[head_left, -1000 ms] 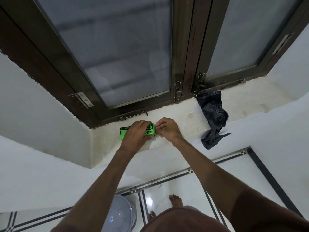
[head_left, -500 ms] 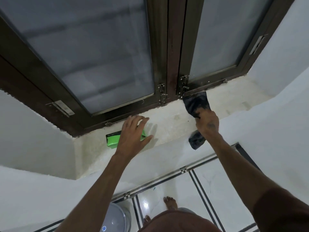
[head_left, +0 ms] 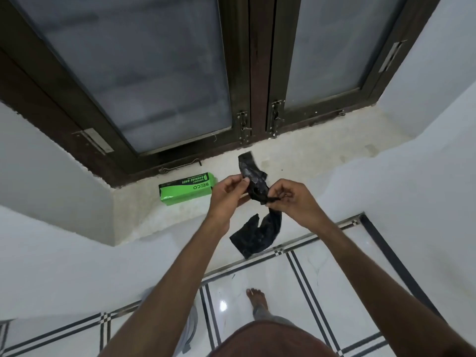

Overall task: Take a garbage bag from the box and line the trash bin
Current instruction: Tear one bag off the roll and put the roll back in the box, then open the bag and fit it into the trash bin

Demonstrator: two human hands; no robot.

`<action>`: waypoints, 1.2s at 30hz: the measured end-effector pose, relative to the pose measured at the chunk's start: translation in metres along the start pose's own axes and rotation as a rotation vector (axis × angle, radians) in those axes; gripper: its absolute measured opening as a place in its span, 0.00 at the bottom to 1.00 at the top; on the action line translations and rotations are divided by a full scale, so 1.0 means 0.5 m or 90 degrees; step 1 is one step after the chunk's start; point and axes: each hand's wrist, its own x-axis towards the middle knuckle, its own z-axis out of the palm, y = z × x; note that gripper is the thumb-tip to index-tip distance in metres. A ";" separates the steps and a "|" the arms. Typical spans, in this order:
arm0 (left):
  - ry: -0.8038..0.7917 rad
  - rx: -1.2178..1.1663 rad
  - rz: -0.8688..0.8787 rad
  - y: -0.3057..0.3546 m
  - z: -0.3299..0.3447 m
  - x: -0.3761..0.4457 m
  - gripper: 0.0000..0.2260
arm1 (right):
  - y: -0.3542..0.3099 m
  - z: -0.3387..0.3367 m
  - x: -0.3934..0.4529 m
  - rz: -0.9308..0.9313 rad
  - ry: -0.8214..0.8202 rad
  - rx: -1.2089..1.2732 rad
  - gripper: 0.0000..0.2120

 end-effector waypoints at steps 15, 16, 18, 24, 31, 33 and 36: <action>0.190 -0.128 0.104 -0.146 -0.257 -0.365 0.08 | 0.007 0.217 -0.305 0.095 0.104 0.118 0.05; 0.206 -0.132 0.100 -0.154 -0.271 -0.390 0.08 | 0.008 0.225 -0.320 0.109 0.125 0.113 0.04; 0.210 -0.109 0.089 -0.163 -0.287 -0.435 0.07 | 0.007 0.241 -0.341 0.123 0.134 0.096 0.02; 0.319 -0.124 0.077 -0.184 -0.280 -0.527 0.15 | -0.013 0.333 -0.372 0.197 0.047 0.106 0.12; 0.401 -0.219 0.069 -0.192 -0.271 -0.616 0.13 | 0.003 0.398 -0.454 0.154 -0.096 0.111 0.23; 0.385 -0.201 0.077 -0.202 -0.266 -0.652 0.18 | -0.005 0.407 -0.464 0.181 -0.062 0.197 0.21; 0.376 -0.018 0.038 -0.247 -0.256 -0.705 0.23 | -0.025 0.429 -0.466 0.194 -0.033 0.253 0.21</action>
